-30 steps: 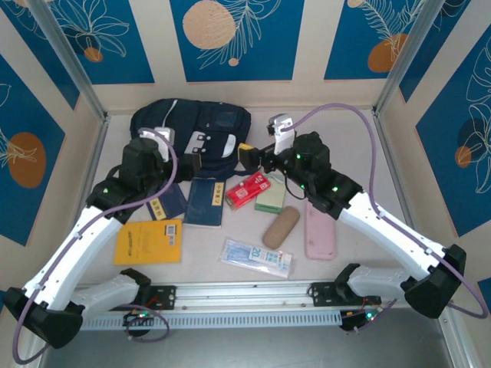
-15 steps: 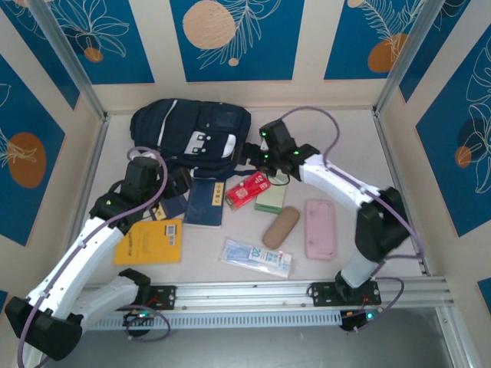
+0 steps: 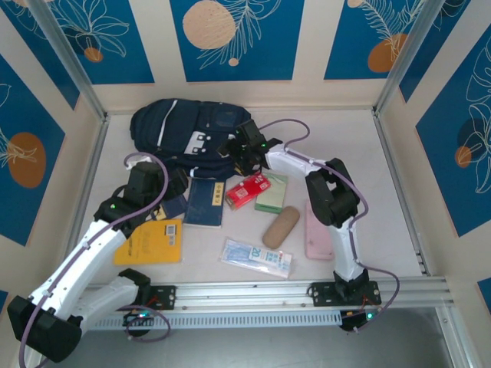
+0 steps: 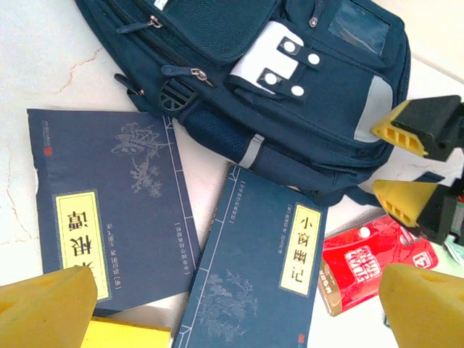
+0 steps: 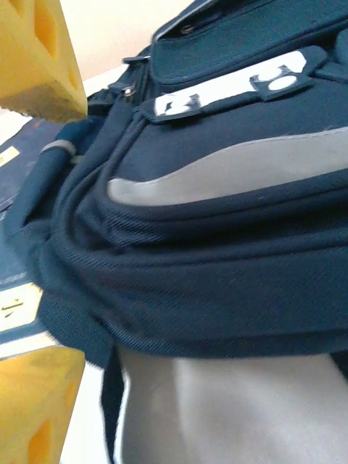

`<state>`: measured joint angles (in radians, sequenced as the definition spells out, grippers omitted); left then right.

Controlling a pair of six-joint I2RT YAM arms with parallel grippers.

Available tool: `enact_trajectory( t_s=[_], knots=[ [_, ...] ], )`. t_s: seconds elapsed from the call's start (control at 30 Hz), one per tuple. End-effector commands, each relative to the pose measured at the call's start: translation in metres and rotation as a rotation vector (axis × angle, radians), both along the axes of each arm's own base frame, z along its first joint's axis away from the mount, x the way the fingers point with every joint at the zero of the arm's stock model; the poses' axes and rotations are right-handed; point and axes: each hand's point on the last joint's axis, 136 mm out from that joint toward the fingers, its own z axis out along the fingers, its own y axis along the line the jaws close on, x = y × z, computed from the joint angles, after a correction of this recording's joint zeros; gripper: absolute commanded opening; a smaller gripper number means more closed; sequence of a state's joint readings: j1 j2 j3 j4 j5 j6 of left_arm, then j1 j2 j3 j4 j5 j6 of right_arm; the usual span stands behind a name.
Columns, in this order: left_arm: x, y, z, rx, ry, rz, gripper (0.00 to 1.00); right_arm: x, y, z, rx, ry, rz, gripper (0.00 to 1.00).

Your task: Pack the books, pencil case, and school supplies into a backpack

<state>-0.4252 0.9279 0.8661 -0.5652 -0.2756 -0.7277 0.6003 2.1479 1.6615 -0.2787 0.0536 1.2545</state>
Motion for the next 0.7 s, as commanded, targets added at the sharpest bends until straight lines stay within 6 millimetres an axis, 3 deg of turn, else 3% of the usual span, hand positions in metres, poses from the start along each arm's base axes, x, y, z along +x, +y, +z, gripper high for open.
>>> enact_trajectory(
  t_s=[0.0, 0.07, 0.13, 0.27, 0.37, 0.67],
  knots=[
    [-0.001, 0.008, 0.001, 0.002, -0.013, 0.036, 1.00, 0.009, 0.001, -0.010, -0.025, 0.030, -0.041, 0.74],
    [-0.001, 0.008, 0.001, 0.000, -0.014, 0.036, 1.00, 0.009, -0.003, -0.021, -0.065, 0.063, -0.052, 0.63],
    [-0.002, 0.009, 0.001, 0.006, -0.015, 0.038, 1.00, 0.009, -0.007, -0.027, -0.104, 0.088, -0.058, 0.39],
    [-0.003, 0.011, 0.002, 0.012, -0.017, 0.046, 0.99, 0.012, -0.004, -0.024, -0.060, 0.108, -0.034, 0.03],
    [-0.003, 0.012, 0.004, 0.014, -0.019, 0.048, 0.99, 0.016, 0.000, -0.004, -0.009, 0.109, -0.008, 0.00],
    [-0.007, 0.020, 0.013, 0.036, -0.048, 0.070, 1.00, 0.033, -0.006, 0.120, 0.139, -0.021, 0.027, 0.00]
  ],
)
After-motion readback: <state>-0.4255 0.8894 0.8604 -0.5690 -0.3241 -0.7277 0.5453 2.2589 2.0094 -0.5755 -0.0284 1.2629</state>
